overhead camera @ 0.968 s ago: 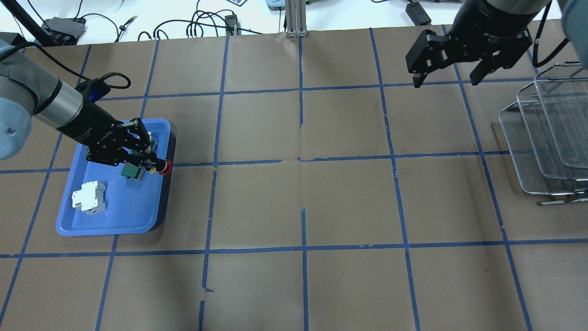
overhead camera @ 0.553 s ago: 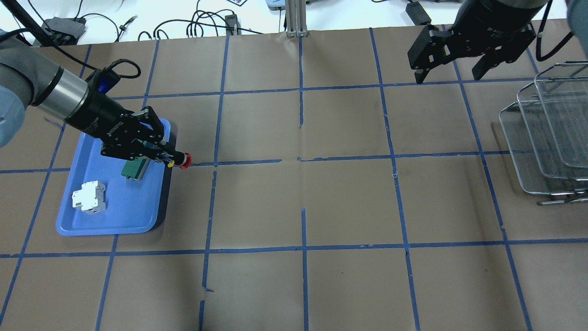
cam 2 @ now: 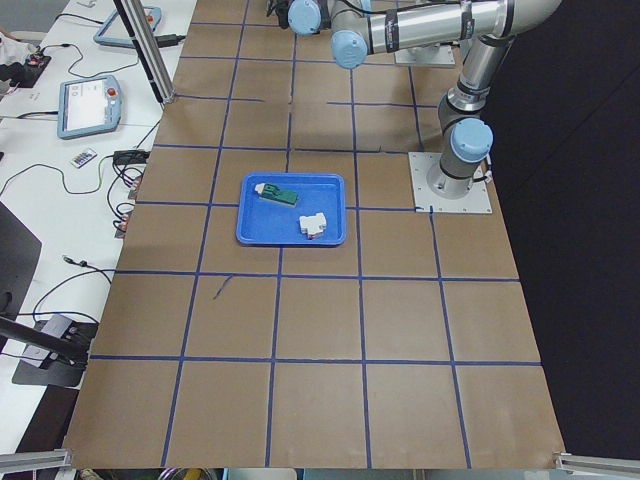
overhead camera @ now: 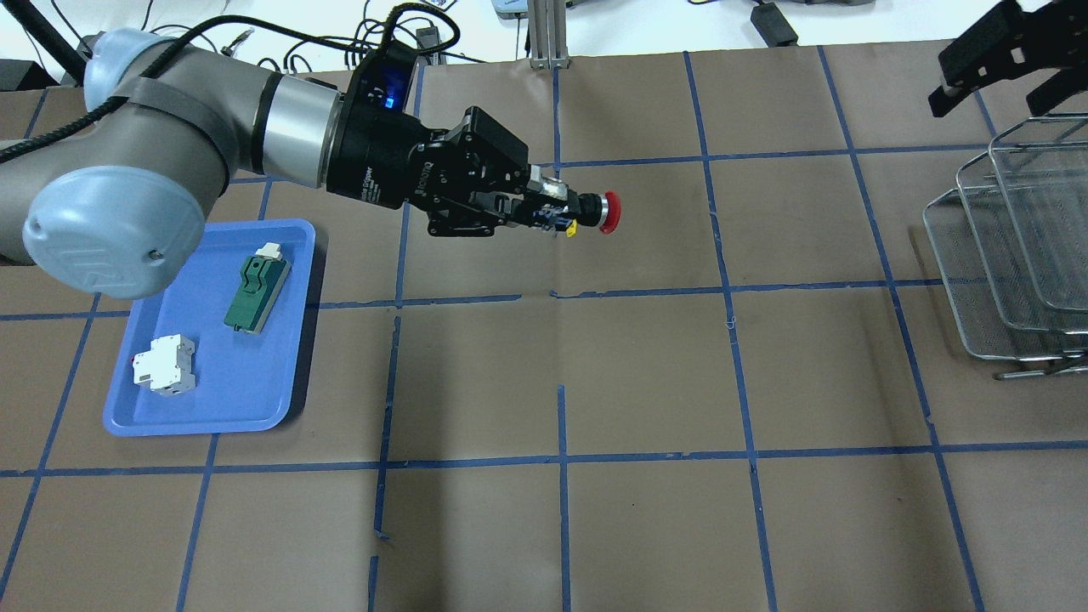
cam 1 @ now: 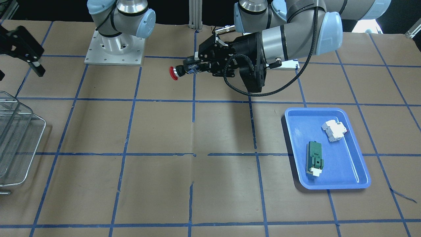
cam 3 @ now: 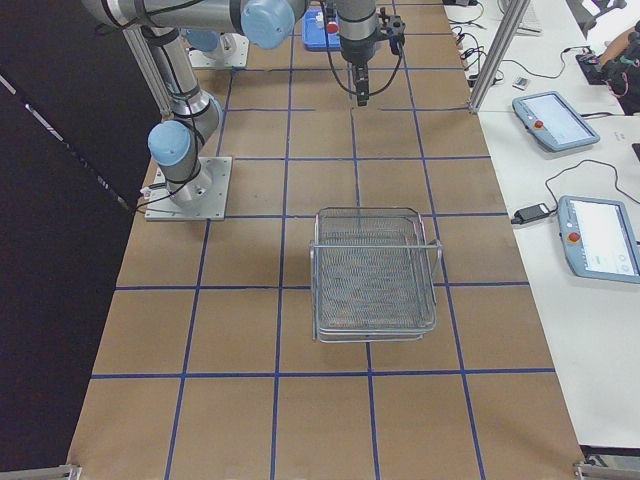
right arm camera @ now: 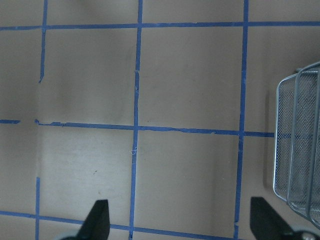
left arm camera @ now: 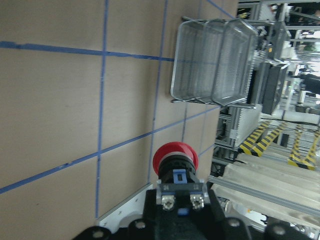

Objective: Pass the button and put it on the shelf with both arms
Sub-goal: 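Lift the button with the left gripper and carry it toward the table center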

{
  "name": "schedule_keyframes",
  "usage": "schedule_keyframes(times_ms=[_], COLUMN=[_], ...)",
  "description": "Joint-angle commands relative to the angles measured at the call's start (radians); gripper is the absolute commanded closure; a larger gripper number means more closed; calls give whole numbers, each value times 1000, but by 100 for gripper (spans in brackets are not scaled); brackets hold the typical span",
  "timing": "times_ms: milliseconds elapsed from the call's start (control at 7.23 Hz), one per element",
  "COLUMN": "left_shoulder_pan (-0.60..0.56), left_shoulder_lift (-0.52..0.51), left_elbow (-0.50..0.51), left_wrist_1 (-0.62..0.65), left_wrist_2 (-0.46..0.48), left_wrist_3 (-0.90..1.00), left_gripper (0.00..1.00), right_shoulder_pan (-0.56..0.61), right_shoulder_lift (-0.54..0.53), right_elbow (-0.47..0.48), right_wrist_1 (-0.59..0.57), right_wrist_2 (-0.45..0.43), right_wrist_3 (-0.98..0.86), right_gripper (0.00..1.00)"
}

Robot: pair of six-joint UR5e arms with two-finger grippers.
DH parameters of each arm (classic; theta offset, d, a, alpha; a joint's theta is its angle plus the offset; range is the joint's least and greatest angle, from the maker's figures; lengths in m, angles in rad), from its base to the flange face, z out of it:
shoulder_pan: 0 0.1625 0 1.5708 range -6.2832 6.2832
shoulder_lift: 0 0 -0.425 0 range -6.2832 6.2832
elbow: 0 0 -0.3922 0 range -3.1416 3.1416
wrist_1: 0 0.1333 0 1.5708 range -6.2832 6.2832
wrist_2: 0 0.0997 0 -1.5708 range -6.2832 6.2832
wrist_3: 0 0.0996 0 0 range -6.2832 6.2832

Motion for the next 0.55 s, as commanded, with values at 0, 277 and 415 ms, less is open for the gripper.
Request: schedule_keyframes(times_ms=[0,277,415], left_shoulder_pan=[-32,-52,-52], left_shoulder_lift=[-7,-42,-44], left_elbow=[-62,-148,-160], left_wrist_1=[64,271,275], left_wrist_2=[-207,-303,-294], left_wrist_3=[0,-2,-6], left_gripper=[100,100,100], right_shoulder_pan=[-98,-98,-98], right_shoulder_lift=[2,0,2], right_elbow=[46,85,85], right_wrist_1=[200,427,515], right_wrist_2=[230,442,521], right_wrist_3=[-73,-87,-116], right_gripper=[0,0,0])
